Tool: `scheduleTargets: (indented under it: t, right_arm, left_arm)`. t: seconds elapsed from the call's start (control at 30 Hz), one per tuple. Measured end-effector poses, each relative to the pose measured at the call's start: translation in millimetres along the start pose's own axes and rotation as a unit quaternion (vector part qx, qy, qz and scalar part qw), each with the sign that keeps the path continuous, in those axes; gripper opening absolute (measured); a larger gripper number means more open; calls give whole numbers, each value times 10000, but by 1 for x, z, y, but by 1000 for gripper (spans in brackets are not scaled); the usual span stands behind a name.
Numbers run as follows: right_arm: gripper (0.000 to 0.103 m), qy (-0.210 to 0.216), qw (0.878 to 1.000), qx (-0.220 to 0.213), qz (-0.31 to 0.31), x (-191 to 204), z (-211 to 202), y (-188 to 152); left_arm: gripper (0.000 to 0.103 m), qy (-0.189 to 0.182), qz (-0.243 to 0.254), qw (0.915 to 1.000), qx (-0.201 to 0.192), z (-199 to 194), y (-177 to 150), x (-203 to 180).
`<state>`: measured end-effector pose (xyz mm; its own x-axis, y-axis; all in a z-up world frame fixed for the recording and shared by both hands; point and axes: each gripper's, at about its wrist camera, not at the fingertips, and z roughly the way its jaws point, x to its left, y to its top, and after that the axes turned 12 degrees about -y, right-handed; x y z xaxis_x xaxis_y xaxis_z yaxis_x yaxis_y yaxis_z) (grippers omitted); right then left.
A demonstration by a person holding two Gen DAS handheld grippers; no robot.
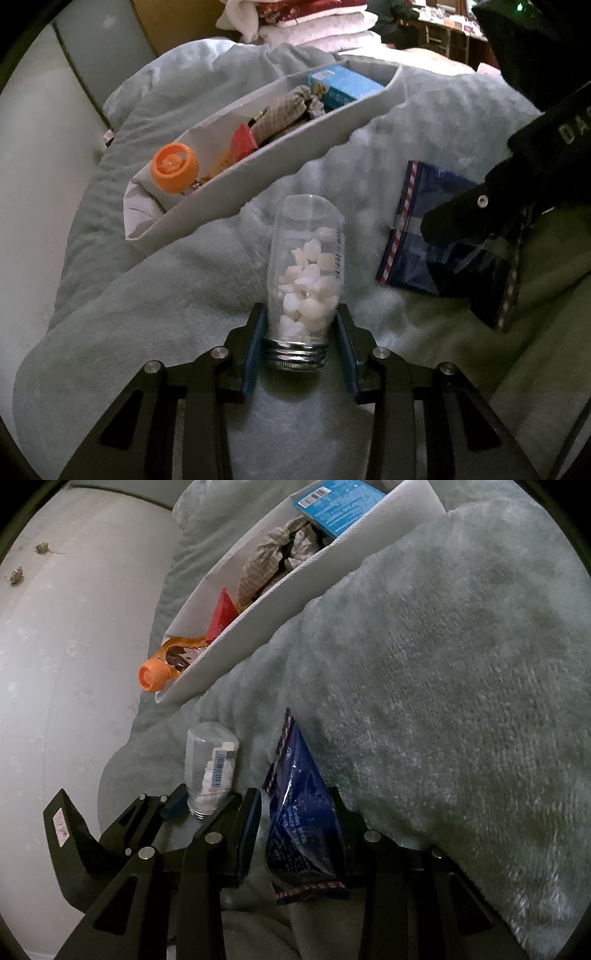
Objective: Organize objects
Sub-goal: 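Lift the jar with the left gripper while the right gripper carries the blue packet toward the basket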
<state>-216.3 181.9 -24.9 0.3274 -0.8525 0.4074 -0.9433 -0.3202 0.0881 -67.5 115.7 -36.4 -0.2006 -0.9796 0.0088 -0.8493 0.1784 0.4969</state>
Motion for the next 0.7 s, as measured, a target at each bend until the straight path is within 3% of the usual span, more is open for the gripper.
scheduleTargets:
  t: [0.4, 0.7]
  right_arm:
    - [34, 73, 9994, 264, -211, -1, -5, -12]
    - [31, -17, 9992, 79, -403, -2, -25, -31]
  left_arm:
    - [36, -294, -291, 9988, -276, -5, 6, 14]
    - [36, -521, -650, 9955, -442, -11, 3, 27]
